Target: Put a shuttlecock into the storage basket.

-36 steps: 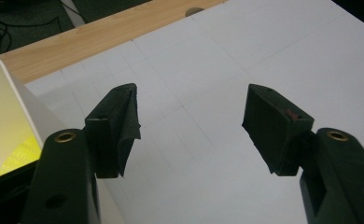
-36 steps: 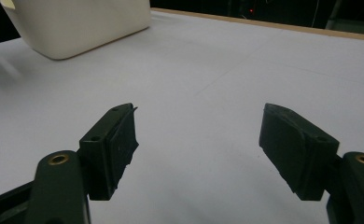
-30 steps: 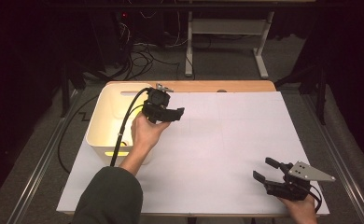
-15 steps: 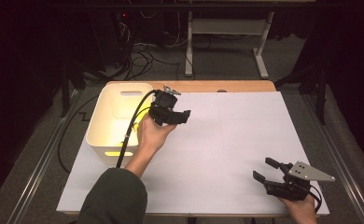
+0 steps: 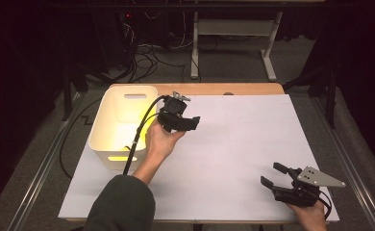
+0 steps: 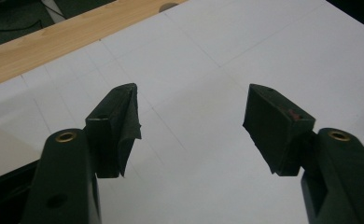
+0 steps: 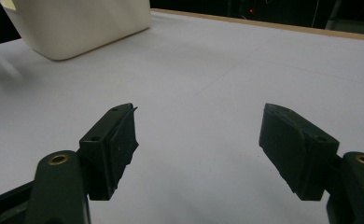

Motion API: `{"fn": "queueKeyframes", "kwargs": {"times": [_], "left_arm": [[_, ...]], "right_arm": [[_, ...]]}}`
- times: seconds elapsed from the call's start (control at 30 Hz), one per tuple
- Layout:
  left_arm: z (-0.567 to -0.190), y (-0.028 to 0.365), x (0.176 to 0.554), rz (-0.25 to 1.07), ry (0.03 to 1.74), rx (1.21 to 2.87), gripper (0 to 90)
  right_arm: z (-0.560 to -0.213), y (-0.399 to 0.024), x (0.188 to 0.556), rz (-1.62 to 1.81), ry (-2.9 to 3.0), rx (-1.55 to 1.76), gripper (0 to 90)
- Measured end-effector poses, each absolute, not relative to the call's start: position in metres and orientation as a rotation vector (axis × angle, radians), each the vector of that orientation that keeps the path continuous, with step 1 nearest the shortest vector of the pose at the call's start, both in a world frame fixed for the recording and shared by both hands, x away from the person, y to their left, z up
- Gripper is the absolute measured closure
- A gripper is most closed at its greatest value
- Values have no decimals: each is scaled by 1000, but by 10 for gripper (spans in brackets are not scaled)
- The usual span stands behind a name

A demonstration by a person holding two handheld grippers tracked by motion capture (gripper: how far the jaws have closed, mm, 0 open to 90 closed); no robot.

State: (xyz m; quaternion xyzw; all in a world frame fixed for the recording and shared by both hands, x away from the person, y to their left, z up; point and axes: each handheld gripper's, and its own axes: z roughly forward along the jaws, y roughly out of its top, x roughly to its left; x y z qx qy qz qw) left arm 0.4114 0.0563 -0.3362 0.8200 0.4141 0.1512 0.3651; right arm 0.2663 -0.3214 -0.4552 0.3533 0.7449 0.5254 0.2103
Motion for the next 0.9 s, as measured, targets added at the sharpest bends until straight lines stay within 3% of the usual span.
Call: {"fn": "queueKeyframes", "kwargs": {"times": [0.9], "left_arm": [[-357,42,403,350,1052,2121,370]], "right_arm": [[-455,-321,266,1462,2071,981,279]]}}
